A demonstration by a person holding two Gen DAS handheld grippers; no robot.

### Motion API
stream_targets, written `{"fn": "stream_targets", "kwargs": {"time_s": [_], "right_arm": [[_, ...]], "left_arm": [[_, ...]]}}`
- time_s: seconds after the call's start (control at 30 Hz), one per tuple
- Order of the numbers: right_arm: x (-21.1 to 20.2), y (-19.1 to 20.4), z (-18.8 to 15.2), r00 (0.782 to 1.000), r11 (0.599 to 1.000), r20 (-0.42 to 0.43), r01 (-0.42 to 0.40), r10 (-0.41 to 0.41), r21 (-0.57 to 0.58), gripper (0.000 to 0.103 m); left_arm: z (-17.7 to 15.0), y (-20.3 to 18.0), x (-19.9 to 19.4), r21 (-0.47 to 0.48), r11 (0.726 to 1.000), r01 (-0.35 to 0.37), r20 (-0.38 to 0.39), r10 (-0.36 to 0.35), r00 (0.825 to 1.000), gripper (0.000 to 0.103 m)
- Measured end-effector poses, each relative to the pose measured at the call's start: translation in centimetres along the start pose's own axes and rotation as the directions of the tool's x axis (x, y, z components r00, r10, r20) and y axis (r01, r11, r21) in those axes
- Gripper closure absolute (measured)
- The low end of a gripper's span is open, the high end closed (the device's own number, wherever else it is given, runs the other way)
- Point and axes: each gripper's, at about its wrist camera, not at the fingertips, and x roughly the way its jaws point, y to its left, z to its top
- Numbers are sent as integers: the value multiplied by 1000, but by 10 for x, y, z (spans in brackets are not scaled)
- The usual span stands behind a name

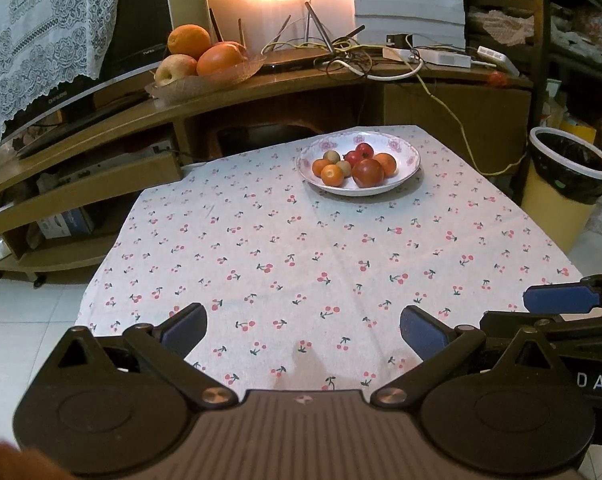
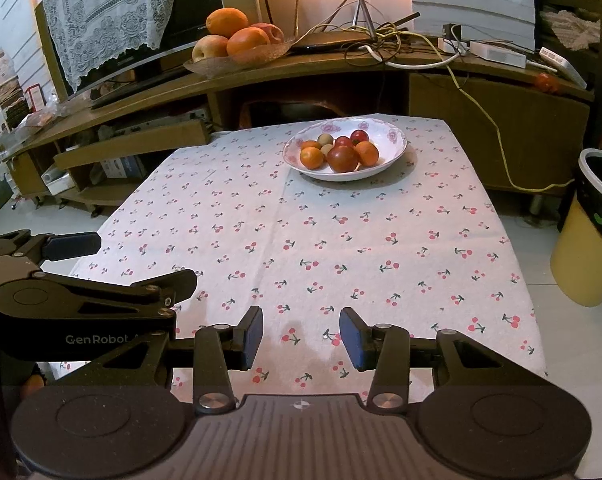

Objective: Organize fruits

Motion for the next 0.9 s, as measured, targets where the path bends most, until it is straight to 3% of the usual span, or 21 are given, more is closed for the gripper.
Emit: {"fn": "stream_targets", "kwargs": {"time_s": [0.9], "right_arm": [[3, -2, -2, 1000, 1000, -13, -7, 7, -4, 59]], "left_arm": [[-2, -2, 2, -1, 1000, -1, -14, 1, 1000, 0]]}}
